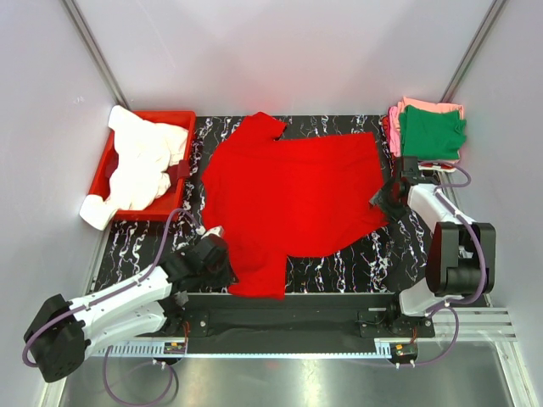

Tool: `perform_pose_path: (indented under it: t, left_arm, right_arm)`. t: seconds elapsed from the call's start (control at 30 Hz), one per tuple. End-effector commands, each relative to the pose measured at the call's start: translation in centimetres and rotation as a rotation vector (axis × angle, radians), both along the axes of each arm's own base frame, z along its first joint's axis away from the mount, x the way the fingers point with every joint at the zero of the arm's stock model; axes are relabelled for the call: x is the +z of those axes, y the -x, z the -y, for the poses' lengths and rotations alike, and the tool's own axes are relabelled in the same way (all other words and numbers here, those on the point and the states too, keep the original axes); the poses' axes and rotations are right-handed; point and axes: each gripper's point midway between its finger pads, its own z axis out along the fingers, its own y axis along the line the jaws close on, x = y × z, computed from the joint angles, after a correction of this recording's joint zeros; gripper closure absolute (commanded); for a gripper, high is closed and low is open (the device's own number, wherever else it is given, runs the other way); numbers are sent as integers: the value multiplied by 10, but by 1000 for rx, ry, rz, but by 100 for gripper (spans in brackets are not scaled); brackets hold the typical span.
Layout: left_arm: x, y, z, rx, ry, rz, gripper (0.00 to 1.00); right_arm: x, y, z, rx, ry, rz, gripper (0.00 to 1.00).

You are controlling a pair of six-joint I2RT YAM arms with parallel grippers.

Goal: Fold and stack the t-shirts
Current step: Fold the tshirt

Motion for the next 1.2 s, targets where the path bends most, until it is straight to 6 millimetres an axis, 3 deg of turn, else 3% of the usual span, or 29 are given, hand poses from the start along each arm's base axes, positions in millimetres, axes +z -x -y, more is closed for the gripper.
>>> perform_pose_path:
  t: [0.0, 0.43, 0.53, 0.57, 0.67, 0.7, 0.73, 0.87, 0.9, 1.0, 1.03, 1.1, 1.13, 1.17]
  left_arm:
    - [7, -9, 5, -3, 25, 54, 96]
    - [3, -9, 4, -3, 16, 51, 96]
    - [3, -9, 4, -3, 15, 49, 96]
    - [2, -9, 4, -4, 13, 49, 96]
    - [2, -9, 3, -2, 9, 46, 97]
    - [3, -9, 4, -2, 12, 48, 97]
    - [4, -9, 3, -4, 6, 47, 97]
    - [12, -9, 2, -5, 4, 52, 98]
    - [16, -10, 3, -5, 15, 60, 98]
    - [18, -6, 2, -1, 26, 53, 98]
    - [20, -5, 2, 4, 40, 57, 99]
    - [21, -4, 2, 9, 49, 56, 99]
    - [23, -4, 2, 14, 59, 58, 99]
    - [22, -3, 2, 14, 60, 57, 100]
  right_arm:
    - [-1, -5, 11, -8, 60, 10, 42]
    - [-25, -11, 17, -10, 71, -27, 54]
    - [-25, -13, 17, -6, 73, -27, 65]
    - [-25, -12, 17, -4, 73, -29, 75]
    - [-23, -11, 18, -5, 77, -23, 90]
    - [-23, -10, 19, -2, 79, -25, 100]
    - [-20, -9, 19, -1, 80, -18, 100]
    - [-6, 9, 18, -3, 81, -11, 100]
    - [7, 12, 18, -7, 80, 25, 100]
    - [10, 40, 16, -28, 70, 12, 100]
    - [22, 46, 16, -38, 70, 54, 100]
    - [13, 70, 14, -77, 46, 23, 100]
    - [19, 76, 12, -95, 33, 53, 100]
    - [9, 88, 10, -110, 19, 35, 100]
